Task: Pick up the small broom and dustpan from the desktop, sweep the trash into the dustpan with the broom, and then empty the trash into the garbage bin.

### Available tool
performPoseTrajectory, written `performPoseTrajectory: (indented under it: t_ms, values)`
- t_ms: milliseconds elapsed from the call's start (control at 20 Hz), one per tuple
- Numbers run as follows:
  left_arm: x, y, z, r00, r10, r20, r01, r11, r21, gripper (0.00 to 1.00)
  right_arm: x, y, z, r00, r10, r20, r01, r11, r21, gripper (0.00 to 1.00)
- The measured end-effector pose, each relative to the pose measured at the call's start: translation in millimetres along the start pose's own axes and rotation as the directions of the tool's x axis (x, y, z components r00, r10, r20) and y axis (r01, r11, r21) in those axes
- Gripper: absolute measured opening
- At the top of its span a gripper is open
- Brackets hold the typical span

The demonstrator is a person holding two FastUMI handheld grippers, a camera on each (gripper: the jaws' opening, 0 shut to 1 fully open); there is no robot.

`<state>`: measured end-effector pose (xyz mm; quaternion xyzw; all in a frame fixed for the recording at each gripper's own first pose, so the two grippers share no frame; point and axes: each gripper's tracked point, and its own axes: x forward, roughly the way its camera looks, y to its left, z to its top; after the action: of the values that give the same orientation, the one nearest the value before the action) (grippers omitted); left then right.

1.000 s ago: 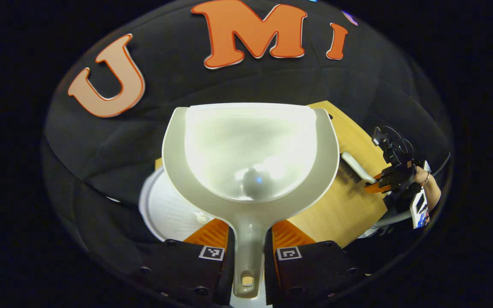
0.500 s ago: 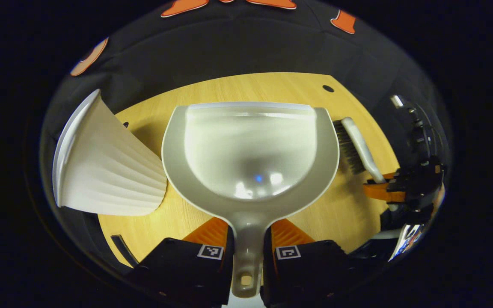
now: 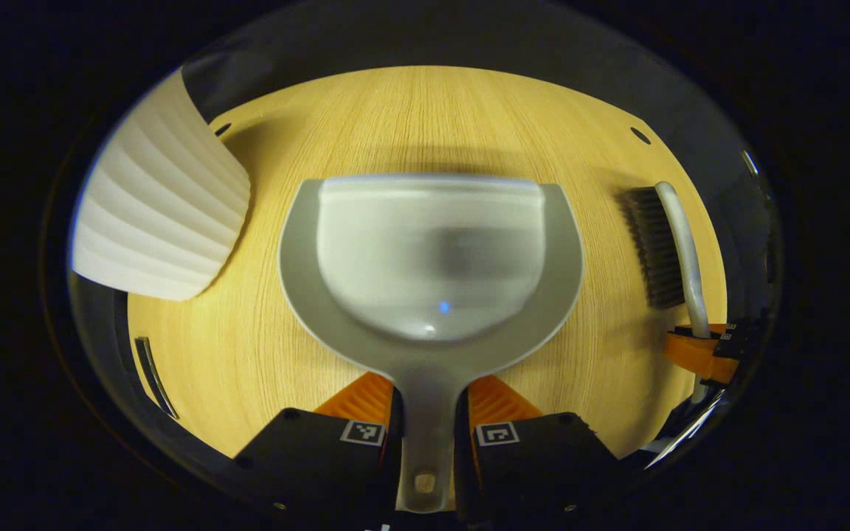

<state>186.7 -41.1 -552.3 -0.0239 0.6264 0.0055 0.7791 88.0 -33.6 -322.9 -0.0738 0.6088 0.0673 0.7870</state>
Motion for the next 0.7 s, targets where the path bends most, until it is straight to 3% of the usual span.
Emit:
performPoseTrajectory:
  t_ms: [100, 150, 300, 500, 550, 600, 700]
  values:
    - [-3, 4, 9, 1.0, 0.009, -0.009, -0.009, 1.0, 0.007, 0.35, 3, 2, -2, 1.0, 0.012, 0.0, -0.012, 1.0, -0.004, 0.11]
    - [-4, 6, 12, 1.0, 0.013, -0.022, -0.013, 1.0, 0.007, 0.31, 2, 3, -1, 1.0, 0.018, -0.002, -0.018, 1.0, -0.005, 0.12]
    - [-6, 13, 32, 1.0, 0.011, -0.024, -0.011, 1.0, 0.017, 0.34, 3, 8, -2, 1.0, 0.027, -0.005, -0.027, 0.999, -0.017, 0.14]
    - [-3, 22, 60, 0.999, -0.03, -0.042, 0.03, 1.0, 0.001, 0.36, -4, 13, -3, 0.998, 0.06, 0.0, -0.06, 0.998, -0.013, 0.24]
    - [-1, 25, 66, 0.998, -0.04, -0.047, 0.039, 0.999, -0.02, 0.37, -3, 15, -1, 0.998, 0.055, 0.005, -0.055, 0.998, -0.008, 0.34]
    - [1, 27, 74, 0.997, -0.049, -0.053, 0.047, 0.998, -0.033, 0.53, -1, 17, 0, 0.999, 0.052, 0.007, -0.052, 0.999, -0.007, 0.36]
    - [0, 40, 94, 0.998, -0.053, -0.047, 0.051, 0.998, -0.045, 0.84, 0, 16, -4, 0.999, 0.051, 0.006, -0.051, 0.999, -0.013, 0.8]
